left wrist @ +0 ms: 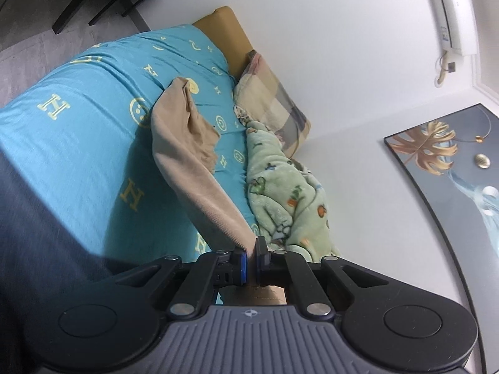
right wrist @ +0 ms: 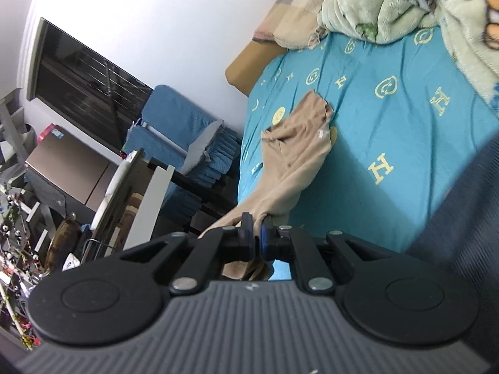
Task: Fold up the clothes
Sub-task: 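Grasp the hem end with the left gripper while the right gripper grasps beside it, then fold the hem end over toward the collar with both grippers and release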
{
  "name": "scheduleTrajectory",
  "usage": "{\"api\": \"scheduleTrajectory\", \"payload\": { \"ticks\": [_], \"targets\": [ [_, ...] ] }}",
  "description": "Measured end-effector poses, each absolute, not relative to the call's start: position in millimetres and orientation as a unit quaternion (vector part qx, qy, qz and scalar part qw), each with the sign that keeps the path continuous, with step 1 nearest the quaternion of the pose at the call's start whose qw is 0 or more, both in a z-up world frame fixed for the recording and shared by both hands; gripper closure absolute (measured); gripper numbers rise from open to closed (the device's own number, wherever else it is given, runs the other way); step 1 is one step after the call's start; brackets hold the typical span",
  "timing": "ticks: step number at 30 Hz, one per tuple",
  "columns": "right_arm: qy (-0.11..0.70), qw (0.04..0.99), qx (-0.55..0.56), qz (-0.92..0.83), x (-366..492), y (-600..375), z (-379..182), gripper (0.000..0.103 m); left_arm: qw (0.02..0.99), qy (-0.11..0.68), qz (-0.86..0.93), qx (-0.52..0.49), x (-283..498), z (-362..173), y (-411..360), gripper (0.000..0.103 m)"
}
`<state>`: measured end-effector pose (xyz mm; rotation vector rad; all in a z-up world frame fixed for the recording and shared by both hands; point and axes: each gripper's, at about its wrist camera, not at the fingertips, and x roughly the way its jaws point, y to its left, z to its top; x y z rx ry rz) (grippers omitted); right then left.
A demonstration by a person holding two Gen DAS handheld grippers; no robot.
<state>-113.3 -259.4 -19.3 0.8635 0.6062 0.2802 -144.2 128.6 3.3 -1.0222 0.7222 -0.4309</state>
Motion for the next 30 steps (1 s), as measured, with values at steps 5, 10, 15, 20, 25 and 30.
{"api": "scheduleTrajectory", "payload": {
  "ticks": [5, 10, 15, 20, 25, 30],
  "targets": [
    [0.287, 0.85, 0.424, 0.124, -118.6, -262.6, -22.9, 0.095, 0.793, 0.34, -0.199, -0.464, -144.4, 7.1, 126.3, 0.098],
    [0.29, 0.835, 0.455, 0.105, -75.6, -269.6, -31.6, 0.095, 0.8, 0.356, -0.181, -0.448, -86.7, 6.1, 119.5, 0.097],
    [0.303, 0.847, 0.428, 0.09, -6.0, -262.0, -34.0, 0.095, 0.816, 0.355, -0.16, -0.427, -11.4, 1.7, 111.4, 0.097],
    [0.301, 0.866, 0.39, 0.082, 55.4, -256.8, -43.2, 0.095, 0.846, 0.337, -0.154, -0.383, 55.4, -2.7, 97.3, 0.097],
    [0.287, 0.891, 0.343, 0.083, 110.1, -251.7, -56.8, 0.094, 0.886, 0.302, -0.161, -0.312, 110.7, -10.7, 84.4, 0.097],
    [0.262, 0.916, 0.292, 0.085, 156.9, -238.8, -79.4, 0.094, 0.918, 0.277, -0.159, -0.234, 154.2, -33.1, 74.3, 0.096]
  ]
}}
